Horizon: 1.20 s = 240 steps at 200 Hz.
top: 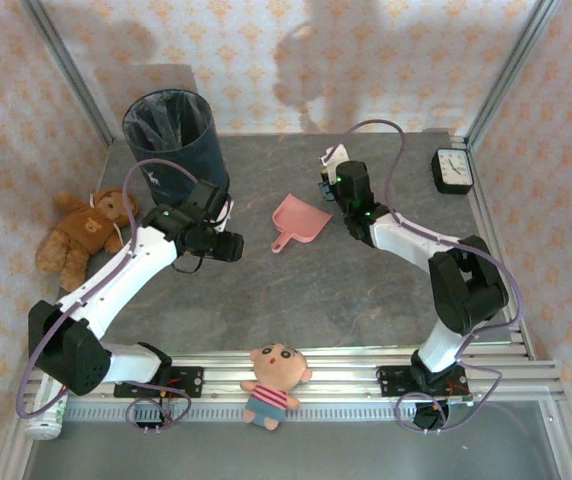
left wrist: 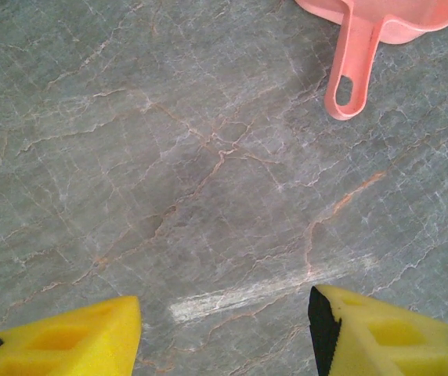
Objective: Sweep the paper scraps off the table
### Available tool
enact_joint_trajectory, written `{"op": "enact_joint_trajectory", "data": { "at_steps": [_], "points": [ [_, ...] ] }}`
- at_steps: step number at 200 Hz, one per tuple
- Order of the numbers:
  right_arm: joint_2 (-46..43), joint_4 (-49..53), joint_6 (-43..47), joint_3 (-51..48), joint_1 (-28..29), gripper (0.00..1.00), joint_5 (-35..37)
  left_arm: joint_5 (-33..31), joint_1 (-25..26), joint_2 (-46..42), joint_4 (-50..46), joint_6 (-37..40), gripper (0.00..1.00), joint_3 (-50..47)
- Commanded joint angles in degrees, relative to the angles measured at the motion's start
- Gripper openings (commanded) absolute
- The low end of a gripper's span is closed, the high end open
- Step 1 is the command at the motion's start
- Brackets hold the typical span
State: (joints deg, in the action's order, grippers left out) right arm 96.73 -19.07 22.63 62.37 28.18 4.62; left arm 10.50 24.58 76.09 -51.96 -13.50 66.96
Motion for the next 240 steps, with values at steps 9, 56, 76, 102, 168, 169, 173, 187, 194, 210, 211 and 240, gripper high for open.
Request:
{"op": "enact_joint_trajectory", "data": {
  "at_steps": [9,56,76,102,168,169,173,187,194,210,211,240],
  "points": [
    [1.0,-3.8,3.8,-0.6,2.2,0.0,-3.0,0.0,-0.6,-0.9,0.0,-0.7,0.59,-0.6],
    [2.2,-4.4,9.9,-2.2,6.9,0.0,-1.4,0.6,-0.6,-0.3,0.1,-0.5,0.59,-0.5],
    [2.6,-4.4,11.5,-2.9,8.3,0.0,-0.3,0.5,-0.6,-0.5,0.4,-0.6,0.59,-0.8],
    [2.3,-5.3,12.8,-4.9,9.5,0.02,-0.5,0.7,-0.7,-0.4,0.5,-0.6,0.59,-1.0],
    [1.4,-6.0,11.9,-8.4,11.4,0.11,-0.2,0.8,-0.7,-0.3,0.4,-0.3,0.59,-1.3],
    [1.3,-6.0,11.8,-8.4,11.4,0.12,-0.2,0.8,-0.7,-0.2,0.4,-0.3,0.59,-1.3],
    [1.2,-6.0,11.6,-8.6,11.4,0.13,-0.4,0.8,-0.8,-0.3,0.4,-0.3,0.59,-1.3],
    [0.9,-6.0,10.7,-8.8,11.5,0.16,-0.7,0.8,-0.8,-0.3,0.5,-0.3,0.59,-1.5],
    [0.9,-6.0,10.4,-9.0,11.5,0.18,-0.9,0.8,-0.8,-0.2,0.4,-0.3,0.59,-1.5],
    [0.7,-6.0,9.9,-9.5,11.7,0.23,-1.1,0.9,-0.7,-0.2,0.6,-0.4,0.59,-1.7],
    [0.6,-6.1,9.9,-9.5,11.6,0.23,-1.1,0.9,-0.7,-0.2,0.6,-0.3,0.59,-1.7],
    [0.1,-6.0,9.2,-10.2,12.1,0.31,-0.9,1.0,-0.8,0.0,0.6,-0.5,0.59,-1.8]
  ]
}}
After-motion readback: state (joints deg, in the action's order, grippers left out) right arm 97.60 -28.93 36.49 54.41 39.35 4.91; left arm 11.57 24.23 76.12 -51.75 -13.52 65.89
